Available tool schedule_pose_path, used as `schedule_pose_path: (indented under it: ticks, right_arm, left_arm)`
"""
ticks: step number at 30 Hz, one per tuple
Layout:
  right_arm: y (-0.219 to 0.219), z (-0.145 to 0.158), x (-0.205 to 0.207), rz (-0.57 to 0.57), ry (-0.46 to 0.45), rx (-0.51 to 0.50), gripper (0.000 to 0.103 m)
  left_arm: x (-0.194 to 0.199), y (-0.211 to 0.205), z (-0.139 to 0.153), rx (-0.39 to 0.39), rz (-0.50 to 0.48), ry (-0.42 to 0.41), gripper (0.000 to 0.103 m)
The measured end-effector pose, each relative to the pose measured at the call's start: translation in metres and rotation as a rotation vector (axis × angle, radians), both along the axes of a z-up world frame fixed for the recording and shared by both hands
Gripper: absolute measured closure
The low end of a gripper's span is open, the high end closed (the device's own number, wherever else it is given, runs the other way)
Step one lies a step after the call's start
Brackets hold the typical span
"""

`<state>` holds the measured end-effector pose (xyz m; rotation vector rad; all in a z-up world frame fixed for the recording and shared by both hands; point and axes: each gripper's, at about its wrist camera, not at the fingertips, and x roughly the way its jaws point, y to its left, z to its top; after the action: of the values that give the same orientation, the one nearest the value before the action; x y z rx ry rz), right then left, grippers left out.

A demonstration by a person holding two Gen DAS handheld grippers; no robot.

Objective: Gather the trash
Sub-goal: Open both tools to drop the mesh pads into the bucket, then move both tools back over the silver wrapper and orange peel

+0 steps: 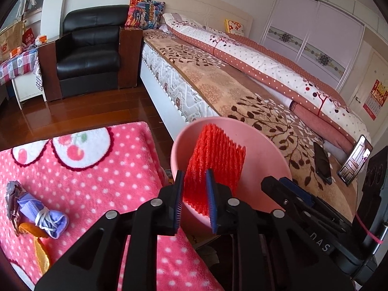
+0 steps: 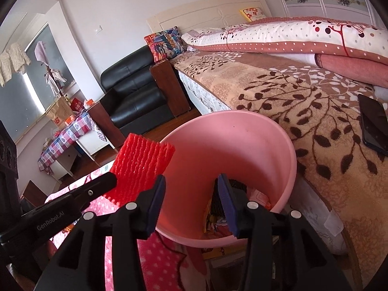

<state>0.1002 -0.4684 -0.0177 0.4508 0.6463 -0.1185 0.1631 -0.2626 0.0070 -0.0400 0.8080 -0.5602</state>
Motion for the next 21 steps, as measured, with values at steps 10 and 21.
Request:
schedule_pose_path:
  ticks: [10, 21]
  right_arm:
    - [0.025, 0.031, -0.024, 0.001, -0.046, -0.051, 0.056]
    - [0.074, 0.061, -0.027, 0.09, -0.083, -0.056, 0.056]
  left_arm:
    - [-0.017, 0.045, 0.041, -0.07, 0.07, -0.082, 0.085]
    - [-0.028, 0.137, 0.082, -0.063, 0.266, -0.158, 0.085]
